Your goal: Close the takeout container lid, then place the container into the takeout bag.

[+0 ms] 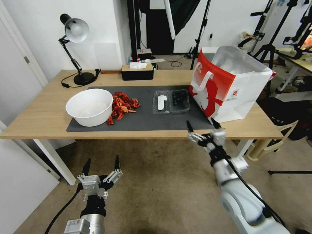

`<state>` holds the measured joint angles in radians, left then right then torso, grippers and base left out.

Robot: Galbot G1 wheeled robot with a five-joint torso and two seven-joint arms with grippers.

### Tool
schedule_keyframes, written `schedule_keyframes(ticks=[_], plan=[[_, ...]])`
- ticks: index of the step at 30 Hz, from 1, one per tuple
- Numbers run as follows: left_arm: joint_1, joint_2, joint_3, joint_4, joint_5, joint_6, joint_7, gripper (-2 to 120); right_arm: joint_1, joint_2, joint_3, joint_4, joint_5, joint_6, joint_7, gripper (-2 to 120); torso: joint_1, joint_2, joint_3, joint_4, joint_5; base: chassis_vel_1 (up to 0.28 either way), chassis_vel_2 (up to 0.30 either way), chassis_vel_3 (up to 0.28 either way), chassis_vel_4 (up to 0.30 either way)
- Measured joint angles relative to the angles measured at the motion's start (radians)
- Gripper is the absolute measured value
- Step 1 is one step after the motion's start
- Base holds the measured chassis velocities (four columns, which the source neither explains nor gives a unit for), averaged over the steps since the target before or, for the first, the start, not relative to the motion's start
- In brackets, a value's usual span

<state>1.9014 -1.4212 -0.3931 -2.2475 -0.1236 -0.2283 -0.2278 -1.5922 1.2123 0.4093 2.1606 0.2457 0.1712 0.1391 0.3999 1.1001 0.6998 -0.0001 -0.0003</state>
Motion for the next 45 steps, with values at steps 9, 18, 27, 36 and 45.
schedule_keyframes(ticks=[9, 18, 27, 36, 45], plan=[[-0.032, 0.027, 0.008, 0.014, -0.025, 0.012, 0.01, 100, -0.11, 0.066, 0.006, -0.055, -0.045, 0.114, -0.025, 100, 0.0, 0.0, 0.0, 0.0001, 0.0003, 0.0, 0.0, 0.0, 0.0], [-0.068, 0.061, 0.034, -0.01, -0.117, 0.065, 0.015, 100, -0.11, 0.078, -0.006, -0.058, -0.062, 0.117, -0.034, 100, 0.0, 0.0, 0.0, -0.0001, 0.0001, 0.0, 0.0, 0.0, 0.0], [-0.162, 0.087, 0.107, -0.098, -0.413, 0.175, -0.043, 100, -0.04, 0.033, -0.051, -0.08, -0.037, 0.086, -0.063, 100, 0.0, 0.0, 0.0, 0.0004, 0.0003, 0.0, 0.0, 0.0, 0.0], [-0.41, 0.173, 0.208, -0.028, -0.776, 0.206, -0.139, 100, -0.063, 0.031, -0.027, -0.061, -0.03, 0.077, -0.076, 100, 0.0, 0.0, 0.0, 0.0, 0.0001, 0.0, 0.0, 0.0, 0.0], [-0.639, 0.219, 0.328, 0.053, -0.986, 0.186, -0.226, 100, -0.076, 0.049, -0.029, -0.055, -0.05, 0.063, -0.078, 100, 0.0, 0.0, 0.0, 0.0002, 0.0001, 0.0, 0.0, 0.0, 0.0]])
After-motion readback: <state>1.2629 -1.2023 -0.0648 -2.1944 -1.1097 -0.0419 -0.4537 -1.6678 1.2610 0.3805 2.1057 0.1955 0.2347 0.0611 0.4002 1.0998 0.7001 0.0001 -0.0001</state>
